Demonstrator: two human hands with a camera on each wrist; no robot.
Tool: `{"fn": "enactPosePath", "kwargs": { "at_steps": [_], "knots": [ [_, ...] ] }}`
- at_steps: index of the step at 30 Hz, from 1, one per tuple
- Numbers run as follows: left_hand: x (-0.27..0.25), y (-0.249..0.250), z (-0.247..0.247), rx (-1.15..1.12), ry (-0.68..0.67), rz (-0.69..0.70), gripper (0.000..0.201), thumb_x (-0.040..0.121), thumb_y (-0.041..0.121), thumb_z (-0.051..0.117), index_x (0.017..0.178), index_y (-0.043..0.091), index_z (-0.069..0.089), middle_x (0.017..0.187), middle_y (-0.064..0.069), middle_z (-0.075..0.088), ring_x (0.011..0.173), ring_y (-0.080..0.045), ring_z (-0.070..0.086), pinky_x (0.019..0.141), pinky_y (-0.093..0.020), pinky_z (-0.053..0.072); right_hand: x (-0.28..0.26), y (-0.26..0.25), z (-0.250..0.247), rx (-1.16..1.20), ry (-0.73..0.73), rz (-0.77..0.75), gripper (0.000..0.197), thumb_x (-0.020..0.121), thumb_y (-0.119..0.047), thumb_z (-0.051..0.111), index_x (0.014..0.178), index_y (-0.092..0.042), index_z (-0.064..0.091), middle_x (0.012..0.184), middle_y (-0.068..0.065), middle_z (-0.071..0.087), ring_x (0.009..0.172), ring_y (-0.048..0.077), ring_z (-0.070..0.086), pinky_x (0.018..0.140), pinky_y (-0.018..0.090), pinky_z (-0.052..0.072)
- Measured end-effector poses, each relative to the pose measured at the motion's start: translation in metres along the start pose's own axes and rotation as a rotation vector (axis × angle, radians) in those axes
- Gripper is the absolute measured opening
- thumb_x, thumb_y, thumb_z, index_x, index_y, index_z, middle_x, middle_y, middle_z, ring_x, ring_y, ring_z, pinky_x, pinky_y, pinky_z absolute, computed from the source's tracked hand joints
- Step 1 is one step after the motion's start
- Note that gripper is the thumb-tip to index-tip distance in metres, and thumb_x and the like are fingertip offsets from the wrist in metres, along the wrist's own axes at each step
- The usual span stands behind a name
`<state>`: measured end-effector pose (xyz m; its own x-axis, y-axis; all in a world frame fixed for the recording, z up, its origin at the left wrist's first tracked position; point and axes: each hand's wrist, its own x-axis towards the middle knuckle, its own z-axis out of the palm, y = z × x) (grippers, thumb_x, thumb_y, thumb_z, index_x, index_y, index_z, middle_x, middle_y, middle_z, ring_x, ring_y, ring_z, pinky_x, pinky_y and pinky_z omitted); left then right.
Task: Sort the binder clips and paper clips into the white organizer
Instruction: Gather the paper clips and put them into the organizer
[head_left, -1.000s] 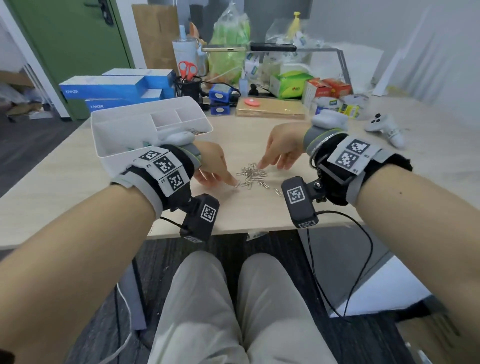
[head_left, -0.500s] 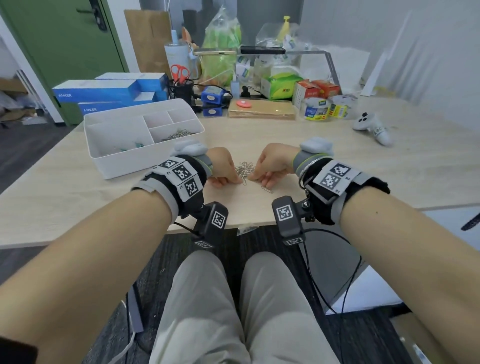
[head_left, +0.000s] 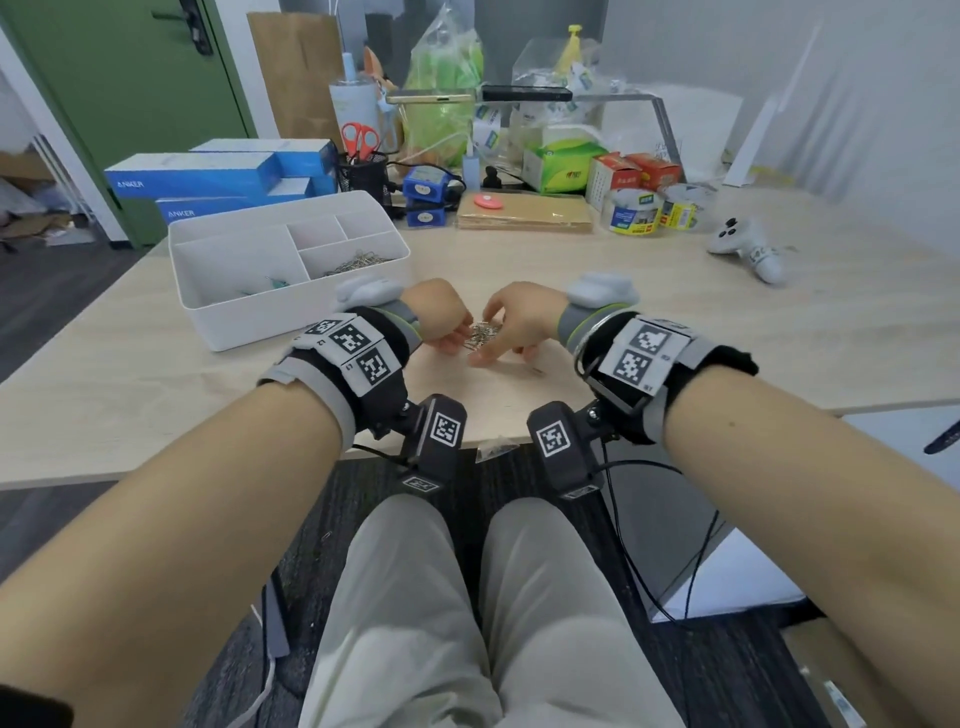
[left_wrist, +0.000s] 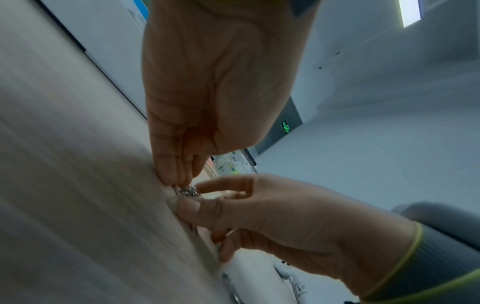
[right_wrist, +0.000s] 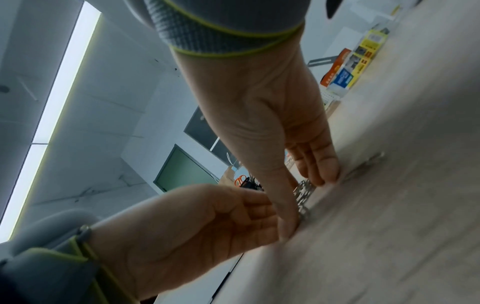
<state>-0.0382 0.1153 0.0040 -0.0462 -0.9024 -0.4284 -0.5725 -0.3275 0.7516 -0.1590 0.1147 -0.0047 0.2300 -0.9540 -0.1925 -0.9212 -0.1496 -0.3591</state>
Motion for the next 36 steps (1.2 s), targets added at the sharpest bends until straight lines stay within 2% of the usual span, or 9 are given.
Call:
{"fn": "enactPosePath", "kwargs": {
  "at_steps": [3,6,8,13,19,23,27,33,36],
  "knots": [
    [-0.002,0.000,0.001,-0.164,0.000,0.003,0.031,0.101,0.006,0.036,0.106,-0.015,0.059,0.095,-0.020,0.070,0.101,-0.032,0.065,0.093,-0.035,0.051,0.007,-0.005,0.005,0.070,0.048,-0.032,0.052,0.071,-0.033,0.081,0.114,-0.008,0.064,0.088,0.008,0.070,0.033,0.002,0.054,0.050,0.016,0.046],
    [-0.003,-0.002,0.004,-0.306,0.060,0.064,0.031,0.097,-0.001,0.035,0.121,-0.014,0.051,0.109,-0.026,0.065,0.101,-0.036,0.066,0.091,-0.043,0.054,0.012,-0.007,0.005,0.080,0.060,-0.036,0.035,0.074,-0.026,0.078,0.104,-0.008,0.069,0.059,-0.003,0.069,0.025,-0.003,0.048,0.053,0.015,0.046],
    [-0.001,-0.001,0.005,-0.328,0.055,0.086,0.032,0.097,-0.004,0.029,0.122,-0.013,0.047,0.099,-0.029,0.063,0.077,-0.035,0.064,0.083,-0.047,0.053,0.014,-0.006,0.004,0.092,0.058,-0.011,0.028,0.076,-0.021,0.075,0.101,-0.009,0.070,0.040,-0.009,0.057,0.028,-0.002,0.050,0.064,0.021,0.051],
    [0.002,0.000,-0.001,-0.262,0.163,0.138,0.017,0.097,0.000,0.035,0.100,0.002,0.052,0.072,-0.009,0.054,0.058,-0.018,0.051,0.054,-0.028,0.051,0.015,-0.005,0.002,0.241,0.026,0.013,0.012,0.080,-0.008,0.066,0.092,-0.005,0.065,0.065,0.008,0.065,0.052,0.015,0.063,0.066,0.029,0.061],
    [0.016,-0.004,-0.005,-0.174,0.131,0.095,0.039,0.099,0.020,0.032,0.071,0.003,0.052,0.070,-0.010,0.052,0.057,-0.022,0.051,0.063,-0.031,0.047,0.018,-0.004,0.000,0.239,0.041,0.002,0.010,0.076,-0.005,0.066,0.085,-0.002,0.069,0.077,0.014,0.070,0.055,0.016,0.067,0.065,0.030,0.061],
    [0.019,-0.005,-0.009,-0.205,0.085,0.043,0.054,0.102,0.034,0.024,0.073,0.000,0.055,0.071,-0.013,0.057,0.061,-0.024,0.057,0.081,-0.033,0.050,0.019,0.004,-0.006,0.268,0.120,-0.036,0.012,0.075,-0.002,0.065,0.084,0.000,0.071,0.078,0.016,0.071,0.059,0.020,0.068,0.073,0.031,0.061],
    [0.018,0.001,-0.004,-0.304,0.028,0.031,0.066,0.101,0.046,0.017,0.082,-0.005,0.055,0.075,-0.017,0.059,0.062,-0.025,0.060,0.056,-0.028,0.052,0.018,-0.001,-0.027,0.351,0.137,-0.108,0.004,0.075,-0.001,0.067,0.079,-0.003,0.068,0.070,0.013,0.069,0.055,0.016,0.067,0.070,0.030,0.062],
    [0.017,0.008,0.003,-0.455,-0.061,0.009,0.082,0.094,0.063,0.007,0.095,-0.002,0.057,0.074,-0.021,0.065,0.052,-0.027,0.068,0.047,-0.031,0.059,0.019,-0.018,-0.036,0.249,0.077,-0.180,0.020,0.075,-0.003,0.066,0.092,0.006,0.071,0.089,0.022,0.073,0.081,0.031,0.072,0.083,0.038,0.059],
    [0.017,0.007,0.002,-0.485,-0.054,0.022,0.075,0.097,0.058,0.010,0.095,0.000,0.058,0.056,-0.014,0.067,0.044,-0.022,0.066,0.045,-0.030,0.058,0.020,-0.018,-0.032,0.304,0.047,-0.179,0.025,0.075,-0.002,0.071,0.097,0.011,0.069,0.086,0.022,0.071,0.070,0.024,0.070,0.084,0.039,0.059]
  ]
}}
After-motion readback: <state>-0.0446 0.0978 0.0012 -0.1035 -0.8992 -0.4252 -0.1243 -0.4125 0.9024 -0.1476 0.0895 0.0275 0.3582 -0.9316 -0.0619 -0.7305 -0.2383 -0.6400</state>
